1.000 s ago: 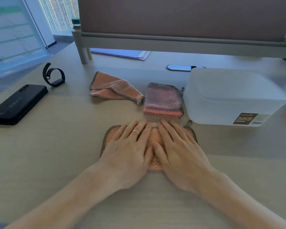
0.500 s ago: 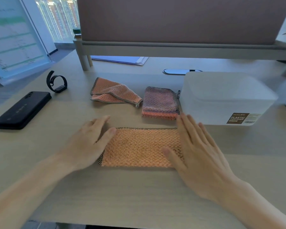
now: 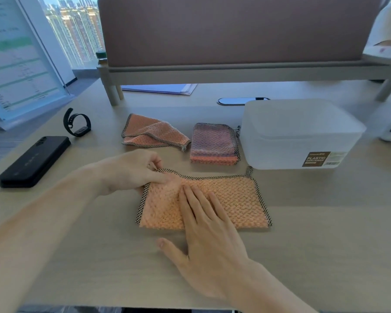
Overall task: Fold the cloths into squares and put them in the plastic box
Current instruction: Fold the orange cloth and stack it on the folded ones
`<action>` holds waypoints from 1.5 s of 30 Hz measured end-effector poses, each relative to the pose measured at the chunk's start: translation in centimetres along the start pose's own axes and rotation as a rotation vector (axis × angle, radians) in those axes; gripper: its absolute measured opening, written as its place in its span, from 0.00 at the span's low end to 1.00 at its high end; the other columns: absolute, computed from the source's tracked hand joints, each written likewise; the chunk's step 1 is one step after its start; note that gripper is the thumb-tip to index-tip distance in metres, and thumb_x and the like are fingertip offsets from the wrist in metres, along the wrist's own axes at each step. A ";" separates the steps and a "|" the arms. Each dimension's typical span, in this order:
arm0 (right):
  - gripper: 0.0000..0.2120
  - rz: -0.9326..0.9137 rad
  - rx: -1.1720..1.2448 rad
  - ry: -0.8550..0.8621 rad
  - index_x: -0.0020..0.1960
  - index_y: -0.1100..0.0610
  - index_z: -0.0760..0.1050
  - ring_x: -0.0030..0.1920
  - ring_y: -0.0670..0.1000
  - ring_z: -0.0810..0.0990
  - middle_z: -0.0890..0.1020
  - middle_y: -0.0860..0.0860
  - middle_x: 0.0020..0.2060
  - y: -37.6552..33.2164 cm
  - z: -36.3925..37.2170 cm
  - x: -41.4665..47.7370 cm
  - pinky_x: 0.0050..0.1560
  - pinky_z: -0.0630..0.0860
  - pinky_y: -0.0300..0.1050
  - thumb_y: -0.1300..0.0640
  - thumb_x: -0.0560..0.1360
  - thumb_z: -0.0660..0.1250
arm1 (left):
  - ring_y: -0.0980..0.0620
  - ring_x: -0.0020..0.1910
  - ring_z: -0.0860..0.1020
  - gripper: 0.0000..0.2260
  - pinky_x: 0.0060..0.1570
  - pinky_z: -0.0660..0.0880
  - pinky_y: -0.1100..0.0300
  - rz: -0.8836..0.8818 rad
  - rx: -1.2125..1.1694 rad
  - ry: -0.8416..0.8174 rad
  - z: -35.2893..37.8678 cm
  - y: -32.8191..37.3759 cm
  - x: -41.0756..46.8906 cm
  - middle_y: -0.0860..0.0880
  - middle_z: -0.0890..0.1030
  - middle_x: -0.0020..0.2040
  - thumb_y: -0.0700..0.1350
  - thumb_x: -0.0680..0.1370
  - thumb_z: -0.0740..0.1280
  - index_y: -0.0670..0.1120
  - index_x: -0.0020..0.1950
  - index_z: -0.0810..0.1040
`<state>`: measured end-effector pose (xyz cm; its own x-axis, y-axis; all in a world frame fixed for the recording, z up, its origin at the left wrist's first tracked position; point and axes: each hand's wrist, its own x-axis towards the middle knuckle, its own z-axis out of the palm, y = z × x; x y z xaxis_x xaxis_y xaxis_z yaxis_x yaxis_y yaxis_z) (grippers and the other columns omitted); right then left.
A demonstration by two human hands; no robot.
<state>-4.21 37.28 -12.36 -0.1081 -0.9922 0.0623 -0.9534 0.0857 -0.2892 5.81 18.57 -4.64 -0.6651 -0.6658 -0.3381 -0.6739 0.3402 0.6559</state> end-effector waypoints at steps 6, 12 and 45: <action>0.44 0.024 0.313 -0.017 0.83 0.51 0.37 0.79 0.40 0.35 0.39 0.43 0.82 0.9 -1.8 0.4 0.81 0.40 0.46 0.29 0.78 0.50 | 0.46 0.36 0.79 0.06 0.29 0.77 0.60 0.079 -0.276 -0.044 -0.2 3.4 -0.3 0.45 0.82 0.38 0.44 0.81 0.69 0.45 0.56 0.79; 0.29 0.100 0.950 0.211 0.70 0.38 0.68 0.58 0.46 0.81 0.83 0.43 0.56 2.9 -4.8 -0.8 0.63 0.77 0.54 0.37 0.71 0.72 | 0.49 0.38 0.85 0.09 0.38 0.82 0.61 0.122 -0.474 -0.219 1.7 6.9 1.0 0.41 0.87 0.44 0.46 0.80 0.69 0.41 0.49 0.83; 0.19 0.451 0.322 0.424 0.30 0.53 0.75 0.28 0.46 0.73 0.75 0.48 0.22 10.2 -4.9 -4.1 0.33 0.72 0.46 0.46 0.76 0.70 | 0.69 0.43 0.75 0.07 0.41 0.65 0.74 0.585 0.272 0.257 10.5 7.1 6.6 0.61 0.78 0.40 0.55 0.76 0.74 0.54 0.48 0.81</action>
<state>-14.87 42.67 -10.91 -0.6369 -0.7395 0.2178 -0.6655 0.3847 -0.6396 -6.75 23.58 -9.33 -0.8691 -0.4468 0.2121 -0.3066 0.8232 0.4778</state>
